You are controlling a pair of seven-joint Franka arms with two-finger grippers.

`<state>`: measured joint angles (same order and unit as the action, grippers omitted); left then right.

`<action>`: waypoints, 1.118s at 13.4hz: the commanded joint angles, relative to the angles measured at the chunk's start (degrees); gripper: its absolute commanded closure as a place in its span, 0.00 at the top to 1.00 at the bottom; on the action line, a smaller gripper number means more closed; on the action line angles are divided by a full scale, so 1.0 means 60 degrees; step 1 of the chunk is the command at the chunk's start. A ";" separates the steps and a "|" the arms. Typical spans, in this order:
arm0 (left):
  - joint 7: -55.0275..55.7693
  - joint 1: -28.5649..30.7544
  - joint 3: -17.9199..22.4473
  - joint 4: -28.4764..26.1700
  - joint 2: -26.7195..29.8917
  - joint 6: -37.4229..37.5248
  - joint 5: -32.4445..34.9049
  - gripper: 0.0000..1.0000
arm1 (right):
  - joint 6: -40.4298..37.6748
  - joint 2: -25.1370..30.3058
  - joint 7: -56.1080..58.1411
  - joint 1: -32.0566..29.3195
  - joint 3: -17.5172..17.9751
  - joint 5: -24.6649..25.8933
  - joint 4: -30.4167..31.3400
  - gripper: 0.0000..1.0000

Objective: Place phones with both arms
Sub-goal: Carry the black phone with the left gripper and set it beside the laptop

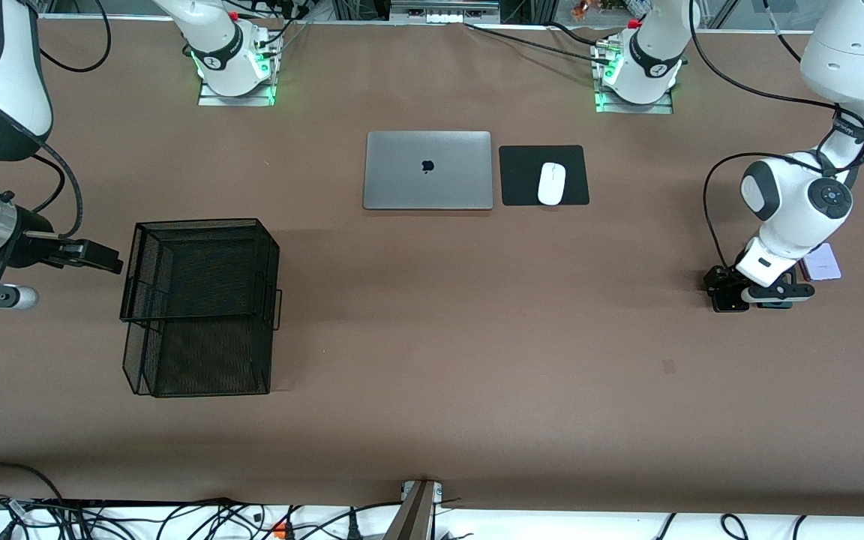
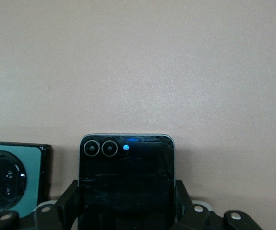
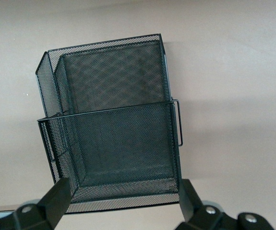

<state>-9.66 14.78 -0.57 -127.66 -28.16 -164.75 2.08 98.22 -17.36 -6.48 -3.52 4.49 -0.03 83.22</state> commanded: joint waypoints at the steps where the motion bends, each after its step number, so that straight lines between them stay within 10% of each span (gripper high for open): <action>1: 0.0407 -0.0046 -0.0416 0.1321 -0.0024 0.1960 0.0020 0.00 | -0.0169 -0.0066 -0.0078 -0.0043 0.0043 -0.0156 -0.0203 1.00; 6: 0.2074 -0.0613 -0.1179 0.3594 -0.0096 0.4765 0.0020 0.00 | -0.0169 -0.0051 -0.0078 -0.0043 0.0043 -0.0156 -0.0203 1.00; 15: 0.8515 -0.5724 -0.1165 0.5687 -0.1499 0.4884 0.0122 0.00 | -0.0169 -0.0066 -0.0078 -0.0043 0.0043 -0.0156 -0.0203 1.00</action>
<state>34.48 -14.45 -8.54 -99.69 -33.78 -137.21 2.06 98.22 -17.38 -6.48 -3.52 4.48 -0.05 83.22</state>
